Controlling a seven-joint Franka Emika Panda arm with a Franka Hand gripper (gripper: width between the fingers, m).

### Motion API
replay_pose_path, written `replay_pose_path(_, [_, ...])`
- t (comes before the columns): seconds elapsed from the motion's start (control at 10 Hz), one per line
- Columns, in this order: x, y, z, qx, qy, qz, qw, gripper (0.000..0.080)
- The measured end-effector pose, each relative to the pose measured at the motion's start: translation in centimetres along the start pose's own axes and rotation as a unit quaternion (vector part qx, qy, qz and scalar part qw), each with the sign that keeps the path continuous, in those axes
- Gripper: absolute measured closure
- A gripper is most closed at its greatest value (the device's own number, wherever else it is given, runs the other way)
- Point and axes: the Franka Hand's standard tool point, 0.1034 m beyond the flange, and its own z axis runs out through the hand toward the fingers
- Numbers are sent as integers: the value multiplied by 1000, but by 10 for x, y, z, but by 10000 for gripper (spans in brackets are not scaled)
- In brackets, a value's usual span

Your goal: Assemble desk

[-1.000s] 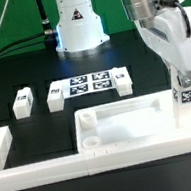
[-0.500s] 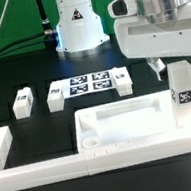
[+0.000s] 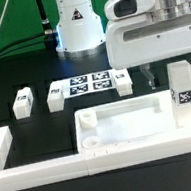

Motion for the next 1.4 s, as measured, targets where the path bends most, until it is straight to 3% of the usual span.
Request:
replay_pose_path(0.1, [0,0,0,0,0,15,1000,279])
replay_pose_path(0.2, [0,0,0,0,0,21,1000,279])
replay_pose_path(0.3, [0,0,0,0,0,39,999,461])
replay_pose_path(0.4, [0,0,0,0,0,86,996,461])
replay_pose_path(0.5, [0,1,0,0,0,123,992,512])
replay_pose_path(0.7, [-1,1,0,-3,-2,228,974,512])
replay_pose_path(0.8, [-2,1,0,-6,-5,320,947,512])
replay_pose_path(1.2, [-4,1,1,31,-24,614,788,511])
replay_pose_path(1.4, [-4,-1,1,32,-28,666,745,511])
